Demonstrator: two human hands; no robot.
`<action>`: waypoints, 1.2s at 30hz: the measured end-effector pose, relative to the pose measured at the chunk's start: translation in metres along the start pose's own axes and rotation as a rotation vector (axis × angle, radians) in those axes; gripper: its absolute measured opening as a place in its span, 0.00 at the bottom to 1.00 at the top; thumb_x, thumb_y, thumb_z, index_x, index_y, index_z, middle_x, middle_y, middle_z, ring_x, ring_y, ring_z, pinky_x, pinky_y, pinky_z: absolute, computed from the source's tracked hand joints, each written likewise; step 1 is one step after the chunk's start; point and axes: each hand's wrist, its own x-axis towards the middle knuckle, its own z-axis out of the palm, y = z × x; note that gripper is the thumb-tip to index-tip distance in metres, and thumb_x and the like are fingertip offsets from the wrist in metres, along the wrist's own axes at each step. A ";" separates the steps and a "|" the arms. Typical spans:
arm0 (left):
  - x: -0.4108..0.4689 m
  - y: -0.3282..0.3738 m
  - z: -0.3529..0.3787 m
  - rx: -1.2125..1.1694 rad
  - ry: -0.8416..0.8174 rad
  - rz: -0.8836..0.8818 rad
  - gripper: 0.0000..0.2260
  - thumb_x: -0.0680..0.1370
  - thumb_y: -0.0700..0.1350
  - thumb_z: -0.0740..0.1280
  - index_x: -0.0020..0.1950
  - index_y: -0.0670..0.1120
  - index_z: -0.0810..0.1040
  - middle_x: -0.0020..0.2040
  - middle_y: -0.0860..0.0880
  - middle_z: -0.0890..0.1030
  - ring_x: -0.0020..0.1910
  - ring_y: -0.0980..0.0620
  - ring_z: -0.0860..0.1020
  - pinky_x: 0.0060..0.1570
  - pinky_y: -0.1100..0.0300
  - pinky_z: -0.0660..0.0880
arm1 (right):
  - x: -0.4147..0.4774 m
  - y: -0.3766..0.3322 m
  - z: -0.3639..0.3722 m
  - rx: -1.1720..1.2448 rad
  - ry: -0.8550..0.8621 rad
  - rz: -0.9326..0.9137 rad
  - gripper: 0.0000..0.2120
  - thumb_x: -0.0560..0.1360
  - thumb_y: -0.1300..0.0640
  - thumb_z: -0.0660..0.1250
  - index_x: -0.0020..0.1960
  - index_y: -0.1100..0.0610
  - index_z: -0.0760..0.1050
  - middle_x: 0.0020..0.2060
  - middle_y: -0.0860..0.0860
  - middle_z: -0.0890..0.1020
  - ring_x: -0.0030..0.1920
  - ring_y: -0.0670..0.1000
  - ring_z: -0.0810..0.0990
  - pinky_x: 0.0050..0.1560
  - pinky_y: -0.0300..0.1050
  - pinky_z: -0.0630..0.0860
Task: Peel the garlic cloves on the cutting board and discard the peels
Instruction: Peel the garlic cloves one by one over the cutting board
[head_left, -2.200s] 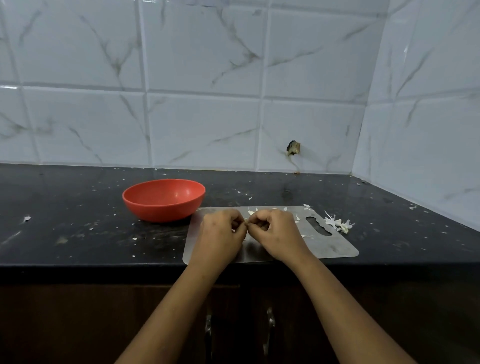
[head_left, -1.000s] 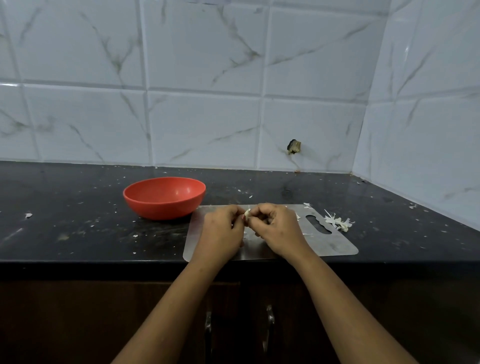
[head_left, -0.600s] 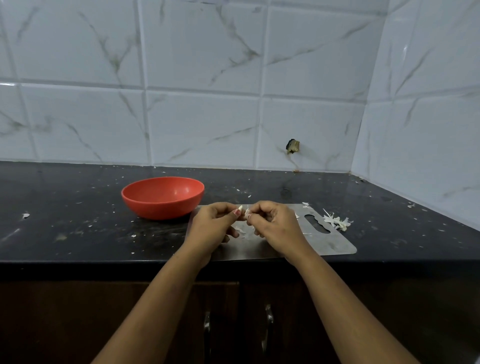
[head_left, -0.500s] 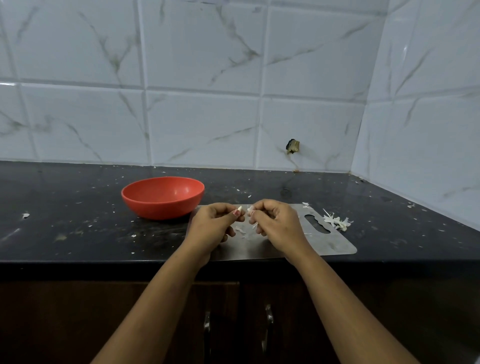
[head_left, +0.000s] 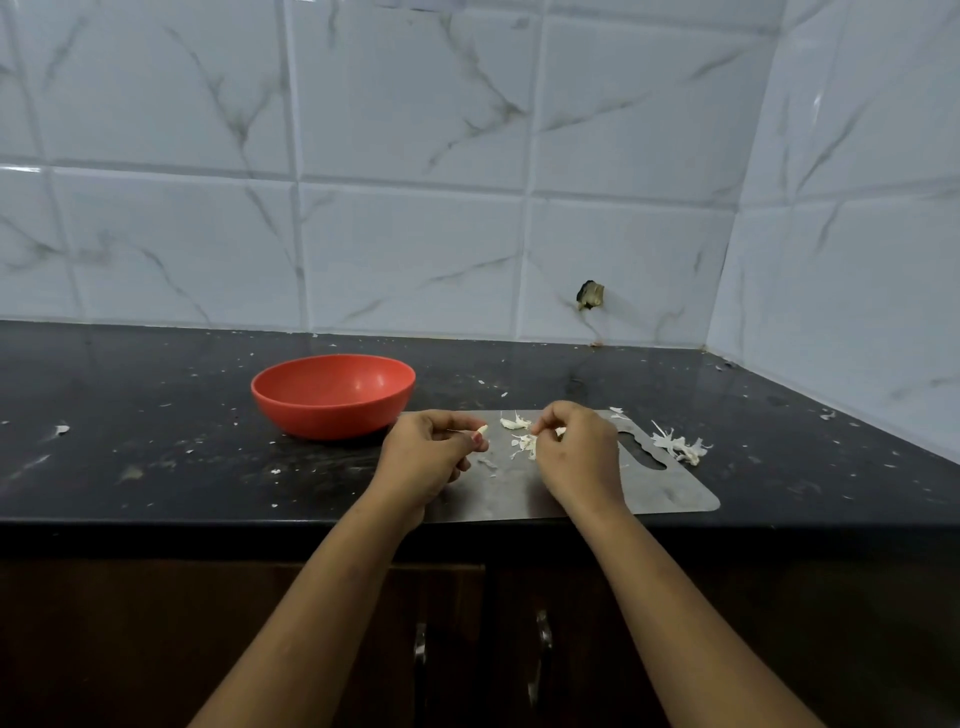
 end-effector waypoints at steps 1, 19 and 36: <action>0.000 0.000 0.000 0.005 0.002 0.000 0.06 0.77 0.34 0.67 0.49 0.42 0.82 0.40 0.45 0.83 0.27 0.59 0.72 0.27 0.69 0.69 | 0.000 -0.001 0.000 0.015 -0.021 -0.013 0.12 0.74 0.68 0.60 0.36 0.58 0.77 0.30 0.46 0.76 0.27 0.42 0.68 0.28 0.30 0.62; 0.008 0.000 -0.005 0.258 0.215 0.132 0.07 0.74 0.38 0.70 0.47 0.49 0.80 0.38 0.50 0.83 0.25 0.62 0.76 0.26 0.70 0.70 | 0.015 -0.006 0.004 0.078 -0.176 -0.009 0.18 0.70 0.71 0.58 0.43 0.50 0.80 0.46 0.48 0.80 0.47 0.49 0.77 0.49 0.44 0.74; 0.058 0.032 -0.083 0.879 0.420 0.115 0.08 0.74 0.40 0.67 0.47 0.49 0.84 0.51 0.47 0.82 0.48 0.48 0.77 0.45 0.57 0.71 | 0.041 -0.009 0.030 -0.594 -0.367 -0.195 0.16 0.78 0.62 0.59 0.56 0.46 0.80 0.52 0.46 0.83 0.60 0.51 0.72 0.57 0.51 0.59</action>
